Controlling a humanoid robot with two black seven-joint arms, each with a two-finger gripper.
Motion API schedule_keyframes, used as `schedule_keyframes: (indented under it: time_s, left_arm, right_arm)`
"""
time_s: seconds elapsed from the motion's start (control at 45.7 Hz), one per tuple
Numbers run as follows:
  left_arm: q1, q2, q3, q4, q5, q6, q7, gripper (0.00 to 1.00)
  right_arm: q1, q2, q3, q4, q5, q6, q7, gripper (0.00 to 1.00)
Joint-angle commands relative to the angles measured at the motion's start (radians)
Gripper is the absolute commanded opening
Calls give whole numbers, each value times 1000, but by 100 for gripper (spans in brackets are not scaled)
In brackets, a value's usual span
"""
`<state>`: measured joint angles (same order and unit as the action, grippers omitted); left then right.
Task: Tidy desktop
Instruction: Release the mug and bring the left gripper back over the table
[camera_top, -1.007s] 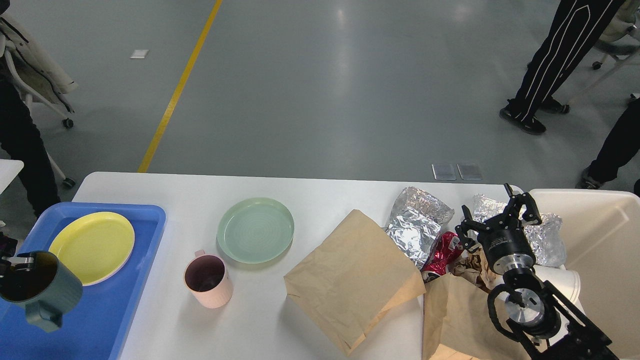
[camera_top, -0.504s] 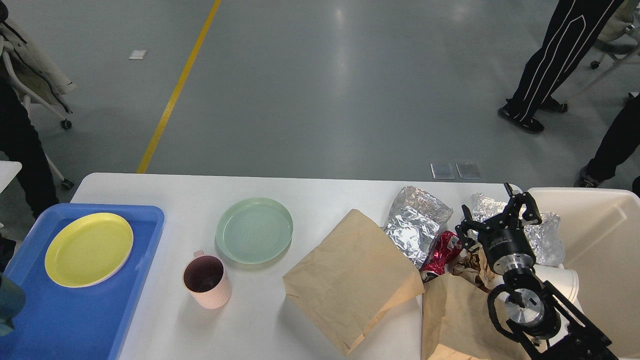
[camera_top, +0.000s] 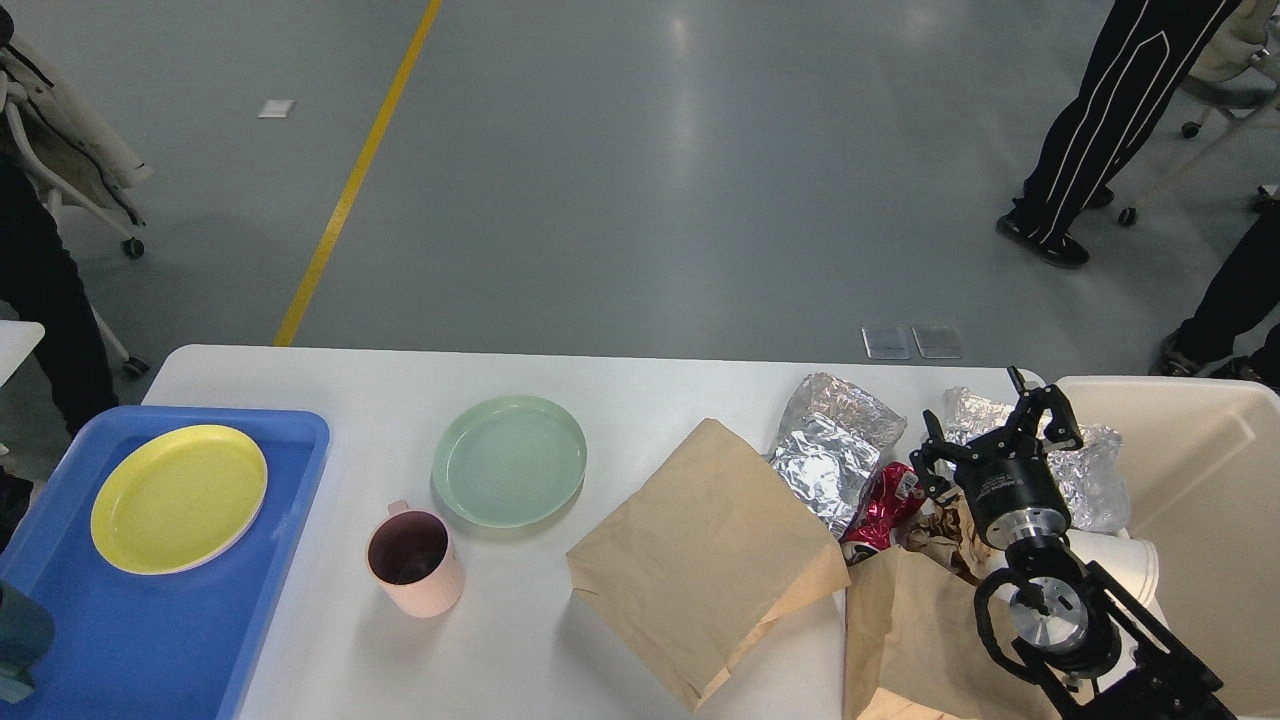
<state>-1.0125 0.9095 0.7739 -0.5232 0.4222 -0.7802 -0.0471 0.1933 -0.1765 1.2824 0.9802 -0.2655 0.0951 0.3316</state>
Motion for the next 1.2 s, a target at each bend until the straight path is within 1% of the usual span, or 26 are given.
schedule_keyframes:
  time_s: [0.0,0.044,0.088,0.197,0.241,0.263,0.526,0.613,0.766,0.854,0.898,0.942,1.095,1.182]
  left_arm:
    - [0,-6,-1,0,-3,10,4,18]
    - [2,-7,1,0,-5,10,-5,31]
    - [2,-9,2,0,-16,13,-11,48]
    - [3,-9,13,0,-101,18,-7,82]
    - [9,-7,13,0,-124,15,3,91]
    - [14,-7,13,-1,-132,9,3,94]
    - [17,-1,16,-1,-138,4,1,95]
    - [9,0,21,-1,-138,16,4,95]
    - [-32,3,59,-8,-138,4,6,95]
    - [-83,2,108,-30,-138,-4,6,95]
    - [-133,3,143,-76,-138,-7,6,95]
    - [-208,3,200,-139,-140,-8,6,95]
    - [-555,-15,451,-409,-148,1,4,95]
    - [-730,-102,577,-521,-200,1,6,95]
  right_arm:
    - [0,0,0,0,-1,0,0,100]
    - [0,-1,0,0,-1,0,1,100]
    - [0,0,0,0,0,0,0,100]
    - [0,0,0,0,0,0,0,100]
    - [0,0,0,0,-1,0,0,100]
    - [0,0,0,0,0,0,0,100]
    - [0,0,0,0,0,0,0,100]
    - [0,0,0,0,0,0,0,100]
    - [0,0,0,0,-1,0,0,100]
    - [0,0,0,0,0,0,1,100]
    - [0,0,0,0,0,0,0,100]
    - [0,0,0,0,0,0,0,100]
    - [0,-1,0,0,0,0,0,100]
    - [0,0,0,0,0,0,0,100]
